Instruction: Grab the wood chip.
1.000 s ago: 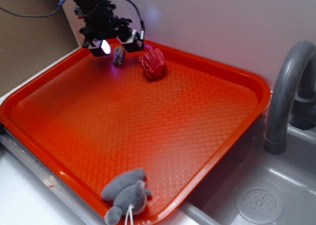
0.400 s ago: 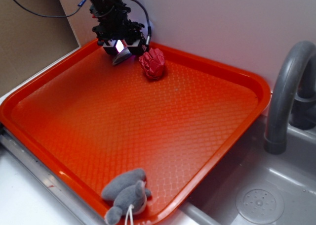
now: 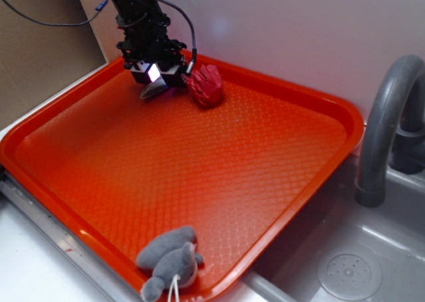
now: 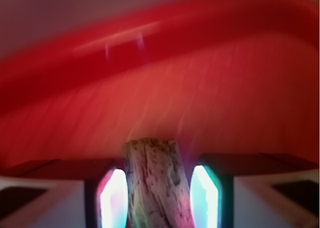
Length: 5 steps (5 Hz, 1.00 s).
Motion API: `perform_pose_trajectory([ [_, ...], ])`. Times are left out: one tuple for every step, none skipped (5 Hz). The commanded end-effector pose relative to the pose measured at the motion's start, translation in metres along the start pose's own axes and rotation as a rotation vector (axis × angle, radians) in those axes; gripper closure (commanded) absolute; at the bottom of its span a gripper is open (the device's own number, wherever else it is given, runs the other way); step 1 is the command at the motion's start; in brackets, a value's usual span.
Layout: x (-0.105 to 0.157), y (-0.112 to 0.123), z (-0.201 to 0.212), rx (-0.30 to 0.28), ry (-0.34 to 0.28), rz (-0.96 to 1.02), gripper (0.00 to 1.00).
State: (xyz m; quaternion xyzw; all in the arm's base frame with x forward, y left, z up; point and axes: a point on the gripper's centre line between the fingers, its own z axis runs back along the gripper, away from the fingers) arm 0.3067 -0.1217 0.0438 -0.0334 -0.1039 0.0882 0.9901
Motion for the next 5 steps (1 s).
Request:
perform_pose_trajectory([
  [-0.024, -0.027, 0.12, -0.083, -0.025, -0.118, 1.0],
  [-0.042, -0.03, 0.155, -0.197, -0.025, -0.181, 1.0],
  [-0.059, -0.029, 0.19, -0.198, -0.026, -0.177, 1.0],
  [-0.068, -0.024, 0.212, -0.204, -0.064, -0.139, 1.0],
  [-0.068, -0.016, 0.214, -0.205, -0.068, -0.142, 1.0],
])
